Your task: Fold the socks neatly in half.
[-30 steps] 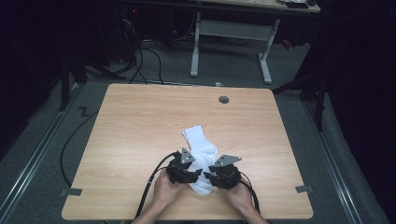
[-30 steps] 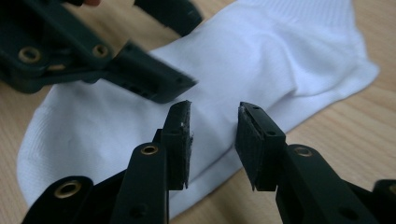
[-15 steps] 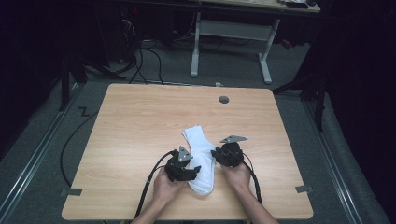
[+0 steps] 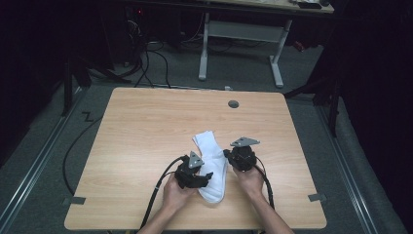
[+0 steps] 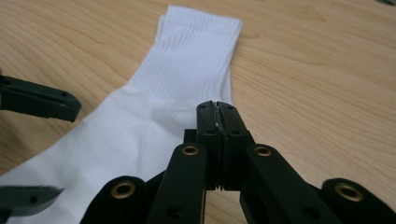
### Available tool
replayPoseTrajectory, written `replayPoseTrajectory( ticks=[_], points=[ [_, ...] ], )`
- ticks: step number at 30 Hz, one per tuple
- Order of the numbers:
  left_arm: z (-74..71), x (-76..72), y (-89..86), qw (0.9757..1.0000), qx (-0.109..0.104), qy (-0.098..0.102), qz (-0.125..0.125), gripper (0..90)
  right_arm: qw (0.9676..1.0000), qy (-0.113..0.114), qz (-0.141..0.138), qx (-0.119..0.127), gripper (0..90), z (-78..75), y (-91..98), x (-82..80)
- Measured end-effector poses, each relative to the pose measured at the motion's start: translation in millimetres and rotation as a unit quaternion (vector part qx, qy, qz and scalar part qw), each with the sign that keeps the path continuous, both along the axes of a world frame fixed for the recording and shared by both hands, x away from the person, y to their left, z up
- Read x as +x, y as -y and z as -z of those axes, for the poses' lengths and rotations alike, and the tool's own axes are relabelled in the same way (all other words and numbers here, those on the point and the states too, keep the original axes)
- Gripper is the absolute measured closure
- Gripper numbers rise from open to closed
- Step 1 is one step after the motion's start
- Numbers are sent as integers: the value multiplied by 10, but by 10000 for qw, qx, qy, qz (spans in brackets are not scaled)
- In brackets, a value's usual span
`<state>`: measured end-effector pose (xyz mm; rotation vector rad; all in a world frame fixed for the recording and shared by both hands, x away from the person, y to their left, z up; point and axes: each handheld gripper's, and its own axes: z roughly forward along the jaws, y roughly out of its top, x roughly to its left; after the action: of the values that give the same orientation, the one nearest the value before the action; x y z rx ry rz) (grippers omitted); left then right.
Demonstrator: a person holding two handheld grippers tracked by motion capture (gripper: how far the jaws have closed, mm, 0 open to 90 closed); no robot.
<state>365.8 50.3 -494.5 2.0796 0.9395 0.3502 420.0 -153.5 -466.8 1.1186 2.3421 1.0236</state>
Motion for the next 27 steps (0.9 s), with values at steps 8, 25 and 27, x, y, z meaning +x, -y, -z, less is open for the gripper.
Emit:
replayPoseTrajectory(
  ticks=[8, 25, 27],
  points=[
    [55, -24, 101, 9995, 211, -111, 182, 399, 9982, -204, 259, -498, 745, 216, 2, 100],
    [-86, -5, -111, 9995, 212, 80, -229, 436, 9986, -157, -321, -400, 629, 260, -177, -206],
    [-87, 155, -186, 9987, 181, -28, -483, 436, 9985, -78, -320, -431, 606, 268, -219, -261]
  ],
)
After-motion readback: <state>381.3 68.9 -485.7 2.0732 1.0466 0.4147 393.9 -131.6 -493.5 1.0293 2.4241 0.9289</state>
